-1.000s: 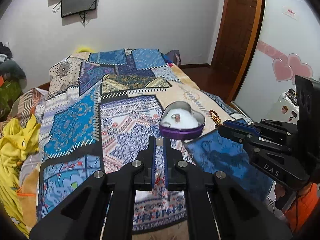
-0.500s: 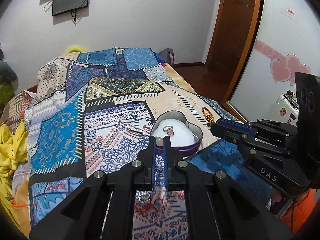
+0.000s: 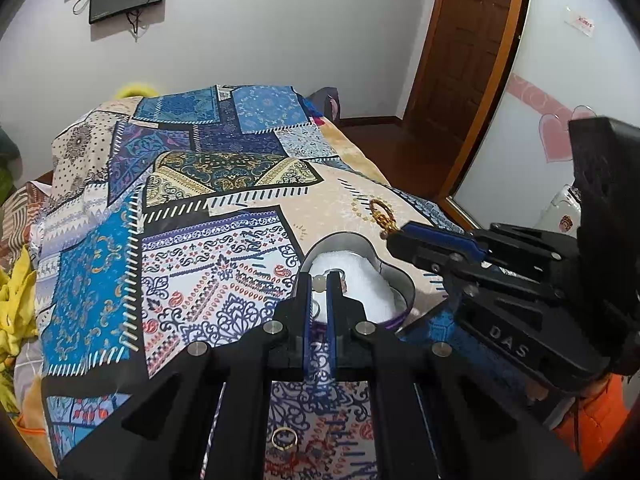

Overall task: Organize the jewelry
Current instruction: 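Carry both bracelets into the purple tin and open both tools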

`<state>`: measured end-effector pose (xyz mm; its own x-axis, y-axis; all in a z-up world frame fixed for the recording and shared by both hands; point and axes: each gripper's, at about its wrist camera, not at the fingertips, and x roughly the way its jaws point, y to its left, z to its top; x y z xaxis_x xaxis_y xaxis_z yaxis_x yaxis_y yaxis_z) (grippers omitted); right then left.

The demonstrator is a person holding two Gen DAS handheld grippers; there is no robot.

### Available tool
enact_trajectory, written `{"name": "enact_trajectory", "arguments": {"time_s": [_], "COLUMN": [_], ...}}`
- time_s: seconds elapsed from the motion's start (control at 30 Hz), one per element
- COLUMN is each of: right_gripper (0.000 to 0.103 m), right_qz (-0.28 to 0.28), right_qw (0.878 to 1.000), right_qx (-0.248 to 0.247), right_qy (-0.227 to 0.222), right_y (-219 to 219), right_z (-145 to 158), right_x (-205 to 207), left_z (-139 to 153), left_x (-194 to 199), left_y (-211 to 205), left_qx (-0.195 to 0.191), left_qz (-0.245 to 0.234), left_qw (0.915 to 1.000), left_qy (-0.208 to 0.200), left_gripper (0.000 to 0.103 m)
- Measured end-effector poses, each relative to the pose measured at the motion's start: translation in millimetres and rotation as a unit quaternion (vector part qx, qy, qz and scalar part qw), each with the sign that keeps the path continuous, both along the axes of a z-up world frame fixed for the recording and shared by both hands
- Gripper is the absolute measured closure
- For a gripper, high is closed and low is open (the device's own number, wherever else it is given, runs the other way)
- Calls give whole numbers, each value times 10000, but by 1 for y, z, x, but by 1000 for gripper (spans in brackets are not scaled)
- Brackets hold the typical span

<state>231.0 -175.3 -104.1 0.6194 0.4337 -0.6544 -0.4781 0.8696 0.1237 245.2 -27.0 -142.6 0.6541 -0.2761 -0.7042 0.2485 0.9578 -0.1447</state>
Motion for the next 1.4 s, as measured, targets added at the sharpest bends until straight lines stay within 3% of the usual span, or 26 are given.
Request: {"name": "enact_trajectory", "arguments": {"time_s": [0.47, 0.87, 1.07, 1.27, 1.33, 1.4], "right_gripper": [93, 91, 90, 90, 90, 88], "right_qz": [282, 205, 156, 68, 45, 33], "right_qw": [9981, 9954, 9961, 9968, 9974, 9977], "right_qx": [-174, -98, -112, -9, -35, -36], "right_qy": [519, 926, 864, 793, 719, 671], "right_y": [6, 1, -1, -7, -7, -6], "right_z": [-26, -32, -25, -13, -7, -3], "right_x": [19, 27, 23, 15, 10, 6], "left_z": [-35, -39, -28, -5, 2, 7], "left_x": [26, 28, 20, 7, 2, -2], "left_y": [-7, -7, -8, -6, -3, 1], "left_qx": [-167, -222, -96, 84, 159, 203], "left_qz": [-164, -167, -108, -40, 29, 141], "left_qw": [9985, 9976, 9987, 9998, 9998, 9997], "left_qy": [491, 634, 498, 188, 113, 58], "left_gripper": [98, 98, 97, 93, 87, 72]}}
